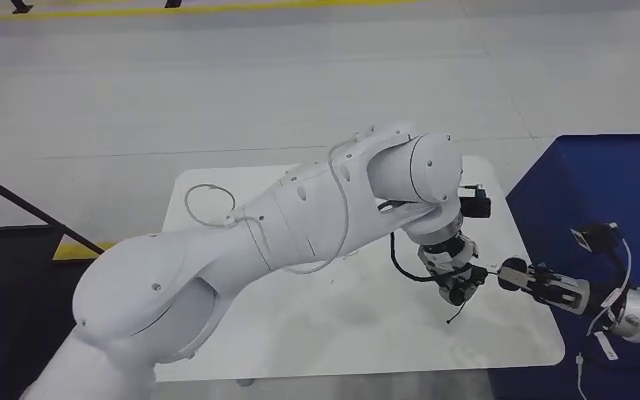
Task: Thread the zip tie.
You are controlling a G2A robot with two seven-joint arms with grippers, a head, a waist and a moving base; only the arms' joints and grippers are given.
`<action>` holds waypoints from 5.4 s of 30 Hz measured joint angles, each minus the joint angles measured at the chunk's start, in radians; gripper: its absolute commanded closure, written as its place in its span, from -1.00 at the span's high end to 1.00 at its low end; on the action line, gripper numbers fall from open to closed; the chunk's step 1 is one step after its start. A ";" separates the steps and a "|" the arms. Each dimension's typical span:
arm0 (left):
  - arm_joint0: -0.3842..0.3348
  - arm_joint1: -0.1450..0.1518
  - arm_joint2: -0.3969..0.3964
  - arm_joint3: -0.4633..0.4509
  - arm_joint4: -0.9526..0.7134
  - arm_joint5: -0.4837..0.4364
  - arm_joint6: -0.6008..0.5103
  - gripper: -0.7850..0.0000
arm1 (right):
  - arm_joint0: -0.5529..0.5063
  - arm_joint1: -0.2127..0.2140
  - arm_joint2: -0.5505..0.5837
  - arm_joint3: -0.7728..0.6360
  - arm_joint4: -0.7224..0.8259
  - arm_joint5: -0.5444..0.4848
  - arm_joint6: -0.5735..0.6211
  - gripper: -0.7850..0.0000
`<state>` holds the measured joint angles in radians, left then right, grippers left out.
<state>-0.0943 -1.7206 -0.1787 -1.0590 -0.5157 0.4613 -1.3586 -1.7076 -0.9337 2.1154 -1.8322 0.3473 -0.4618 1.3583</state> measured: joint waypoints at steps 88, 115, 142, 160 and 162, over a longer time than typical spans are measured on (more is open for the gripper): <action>0.145 -0.026 0.009 0.109 -0.023 -0.030 -0.031 -1.00 | -0.122 0.056 -0.031 -0.086 0.020 -0.028 -0.028 -1.00; 0.124 -0.066 0.009 0.166 -0.024 -0.041 -0.042 -1.00 | -0.110 0.084 -0.039 -0.062 0.035 -0.024 -0.024 -1.00; 0.119 -0.100 0.009 0.233 -0.017 -0.069 -0.069 -1.00 | -0.126 0.105 -0.037 -0.056 0.047 -0.041 -0.041 -1.00; 0.122 -0.113 0.009 0.244 0.003 -0.076 -0.077 -1.00 | -0.127 0.113 -0.044 -0.046 0.058 -0.046 -0.046 -1.00; 0.123 -0.114 0.009 0.243 0.008 -0.077 -0.078 -1.00 | -0.127 0.113 -0.043 -0.046 0.058 -0.046 -0.046 -1.00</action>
<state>0.0290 -1.8346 -0.1700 -0.8157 -0.5073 0.3842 -1.4365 -1.8346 -0.8208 2.0719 -1.8781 0.4054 -0.5077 1.3123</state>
